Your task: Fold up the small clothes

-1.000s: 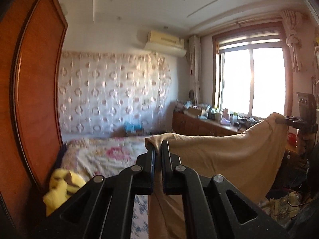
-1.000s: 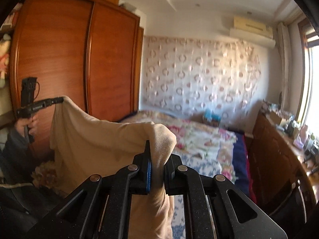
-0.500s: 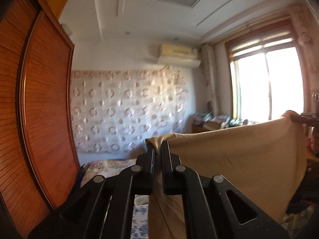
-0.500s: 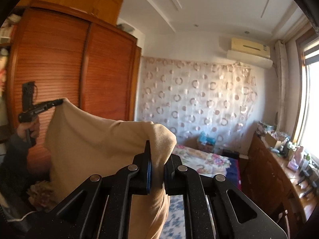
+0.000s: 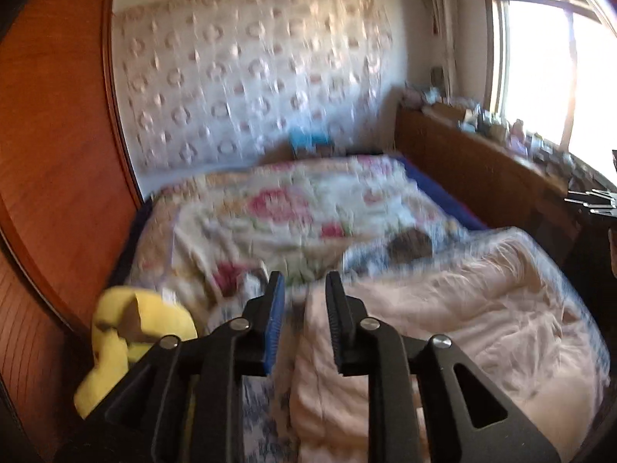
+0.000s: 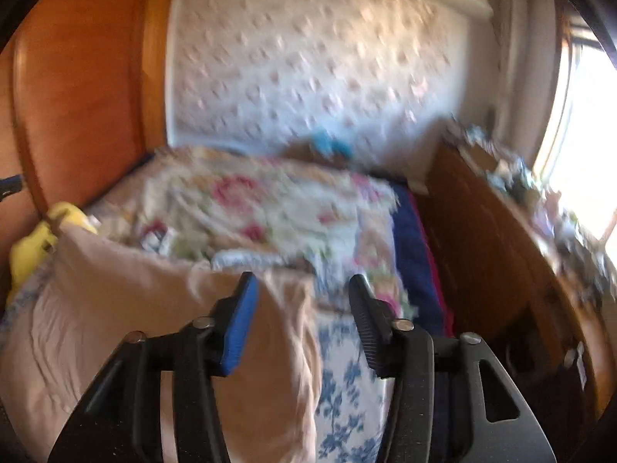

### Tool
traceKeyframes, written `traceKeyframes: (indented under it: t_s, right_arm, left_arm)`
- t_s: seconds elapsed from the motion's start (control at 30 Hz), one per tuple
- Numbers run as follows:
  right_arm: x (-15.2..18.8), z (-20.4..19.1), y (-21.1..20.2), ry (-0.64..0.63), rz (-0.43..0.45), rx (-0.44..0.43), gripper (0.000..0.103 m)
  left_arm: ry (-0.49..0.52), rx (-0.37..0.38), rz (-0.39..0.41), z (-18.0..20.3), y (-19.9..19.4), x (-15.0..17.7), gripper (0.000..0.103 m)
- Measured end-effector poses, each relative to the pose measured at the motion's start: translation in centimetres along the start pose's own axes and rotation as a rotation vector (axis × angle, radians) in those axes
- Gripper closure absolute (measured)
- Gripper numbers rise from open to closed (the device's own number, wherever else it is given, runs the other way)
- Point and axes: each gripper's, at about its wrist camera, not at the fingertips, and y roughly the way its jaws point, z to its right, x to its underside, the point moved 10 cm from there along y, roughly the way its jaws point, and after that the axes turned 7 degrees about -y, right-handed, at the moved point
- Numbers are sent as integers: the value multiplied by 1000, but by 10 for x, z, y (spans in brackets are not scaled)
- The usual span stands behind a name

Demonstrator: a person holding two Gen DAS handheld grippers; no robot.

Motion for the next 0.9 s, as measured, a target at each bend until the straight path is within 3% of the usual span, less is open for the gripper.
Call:
traceKeyframes:
  t_s: [0.17,0.4,0.57,0.77,0.9]
  right_arm:
    - [65,-11,20,36,-67,-76,53]
    - [112,-39,5,79,-93,-165,53]
    - [146,-55,4,118,-129,-224,53]
    - [179,-54,14,193,-188,-254,53]
    - [189,-54,16,227,-211,-292,52]
  left_arm:
    - [30,42,-80,17,-2,43,71]
    - [21,99,-127,30,-23,81,65]
    - [-4,117,-184,23,-13,109,64]
    - [-11,67,-297,13,10,158,64]
    - [-10,50,-279,9,11,162,64]
